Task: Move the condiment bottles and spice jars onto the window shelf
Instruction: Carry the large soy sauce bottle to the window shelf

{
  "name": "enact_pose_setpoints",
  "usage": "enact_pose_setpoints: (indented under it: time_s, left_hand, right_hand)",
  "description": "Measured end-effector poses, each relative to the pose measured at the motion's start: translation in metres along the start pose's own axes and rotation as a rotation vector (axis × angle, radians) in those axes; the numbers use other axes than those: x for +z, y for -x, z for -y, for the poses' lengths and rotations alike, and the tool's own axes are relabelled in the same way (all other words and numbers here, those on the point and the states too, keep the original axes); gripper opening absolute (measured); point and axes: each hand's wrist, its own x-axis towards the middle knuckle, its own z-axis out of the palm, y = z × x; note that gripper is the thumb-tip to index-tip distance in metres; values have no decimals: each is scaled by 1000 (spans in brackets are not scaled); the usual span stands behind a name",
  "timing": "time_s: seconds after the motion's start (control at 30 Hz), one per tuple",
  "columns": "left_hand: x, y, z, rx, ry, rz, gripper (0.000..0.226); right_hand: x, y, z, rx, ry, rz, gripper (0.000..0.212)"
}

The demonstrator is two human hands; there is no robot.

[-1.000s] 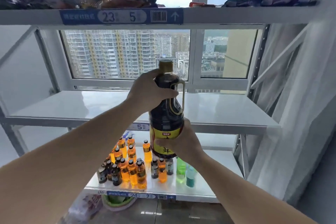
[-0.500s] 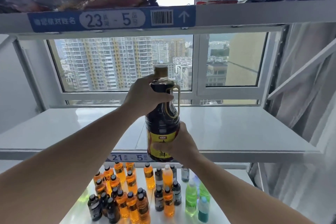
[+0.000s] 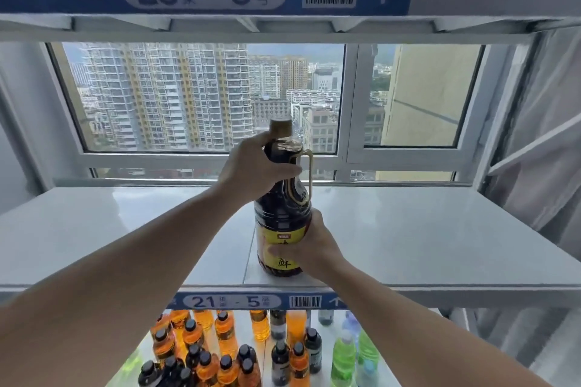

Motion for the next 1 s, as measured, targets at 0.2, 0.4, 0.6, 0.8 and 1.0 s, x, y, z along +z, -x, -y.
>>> enact_pose_setpoints:
  time_s: [0.2, 0.4, 0.6, 0.8, 1.0]
  left_hand:
    - [12, -27, 15, -7, -43, 13, 74]
    - [22, -49, 24, -24, 0, 49, 73]
    - [31, -55, 25, -21, 1, 33, 61]
    - [34, -49, 29, 5, -57, 18, 52]
    - [37, -37, 40, -39, 23, 21, 92]
  right_hand:
    - [6, -26, -8, 37, -35, 9, 91]
    - [3, -50, -17, 53, -64, 35, 90]
    - [1, -63, -30, 67, -89, 55, 97]
    - [0, -66, -34, 86, -94, 70, 101]
    - [-13, -56, -26, 111, 89, 88, 114]
